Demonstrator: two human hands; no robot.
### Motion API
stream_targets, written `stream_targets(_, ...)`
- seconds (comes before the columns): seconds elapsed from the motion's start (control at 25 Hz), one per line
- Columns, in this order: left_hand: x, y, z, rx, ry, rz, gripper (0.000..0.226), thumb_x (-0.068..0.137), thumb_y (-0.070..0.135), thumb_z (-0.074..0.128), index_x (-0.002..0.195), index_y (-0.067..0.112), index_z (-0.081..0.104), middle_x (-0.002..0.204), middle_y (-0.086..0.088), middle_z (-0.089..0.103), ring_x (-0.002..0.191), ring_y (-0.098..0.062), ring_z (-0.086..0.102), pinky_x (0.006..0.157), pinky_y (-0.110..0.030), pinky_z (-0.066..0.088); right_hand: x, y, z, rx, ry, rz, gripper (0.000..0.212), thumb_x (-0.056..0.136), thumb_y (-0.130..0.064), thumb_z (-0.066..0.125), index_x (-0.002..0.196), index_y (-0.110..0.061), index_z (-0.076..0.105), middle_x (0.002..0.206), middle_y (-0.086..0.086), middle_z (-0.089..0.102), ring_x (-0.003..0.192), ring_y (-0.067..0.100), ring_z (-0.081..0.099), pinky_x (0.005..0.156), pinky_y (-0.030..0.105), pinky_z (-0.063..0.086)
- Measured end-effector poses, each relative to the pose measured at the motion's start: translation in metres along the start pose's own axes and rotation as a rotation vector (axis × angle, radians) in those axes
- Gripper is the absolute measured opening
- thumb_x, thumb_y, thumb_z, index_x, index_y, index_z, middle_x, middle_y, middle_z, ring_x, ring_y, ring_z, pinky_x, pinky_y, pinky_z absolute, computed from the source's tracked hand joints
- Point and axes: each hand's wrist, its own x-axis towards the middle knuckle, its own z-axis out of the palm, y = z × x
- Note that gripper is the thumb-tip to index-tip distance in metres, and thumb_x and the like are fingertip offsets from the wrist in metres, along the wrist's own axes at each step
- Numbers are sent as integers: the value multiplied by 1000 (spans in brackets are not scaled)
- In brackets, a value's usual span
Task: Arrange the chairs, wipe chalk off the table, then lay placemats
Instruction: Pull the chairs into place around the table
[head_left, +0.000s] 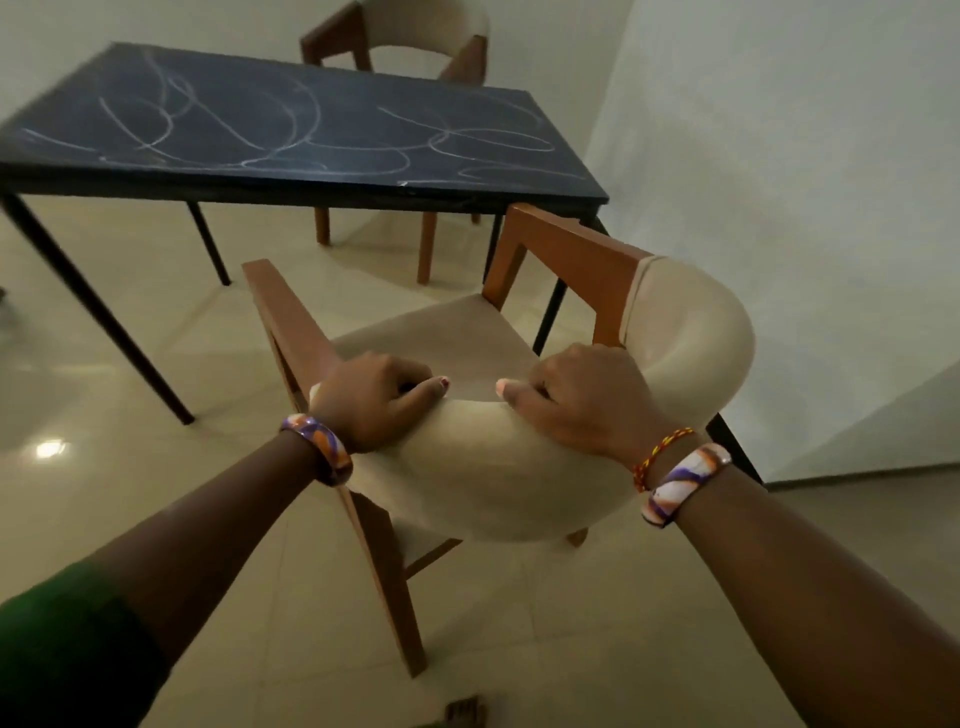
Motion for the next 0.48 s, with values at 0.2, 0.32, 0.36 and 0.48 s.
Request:
stream_targets(0.2, 2, 12, 1, -12, -51, -237, 32, 94, 45, 40, 87, 27, 67, 88, 3, 64, 82, -13, 55, 65, -24, 38, 19, 12, -3, 129, -141, -226, 58, 91, -59, 34, 64, -15, 61, 57, 0, 51, 54, 13, 46, 59, 33, 42)
stream_targets(0.32, -5, 30, 11, -2, 52, -336, 46, 89, 52, 35, 103, 25, 69, 100, 3, 66, 91, -15, 57, 78, -30, 43, 28, 22, -1, 207, -225, -316, 57, 91, -61, 34, 64, -18, 61, 59, -1, 53, 56, 13, 49, 59, 30, 41)
stream_targets(0.36, -7, 39, 16, 22, 104, -339, 45, 90, 50, 35, 104, 24, 69, 101, 3, 67, 90, -14, 58, 77, -29, 43, 30, 25, -1, 238, -268, -341, 56, 91, -61, 34, 65, -19, 61, 61, -1, 54, 58, 12, 50, 59, 28, 40)
stream_targets(0.48, -9, 74, 31, 90, 219, -339, 46, 94, 46, 32, 104, 20, 69, 101, 2, 67, 88, -10, 55, 72, -23, 34, 32, 44, -5, 325, -401, -429, 50, 92, -59, 35, 74, -22, 62, 71, -1, 59, 67, 13, 56, 67, 27, 43)
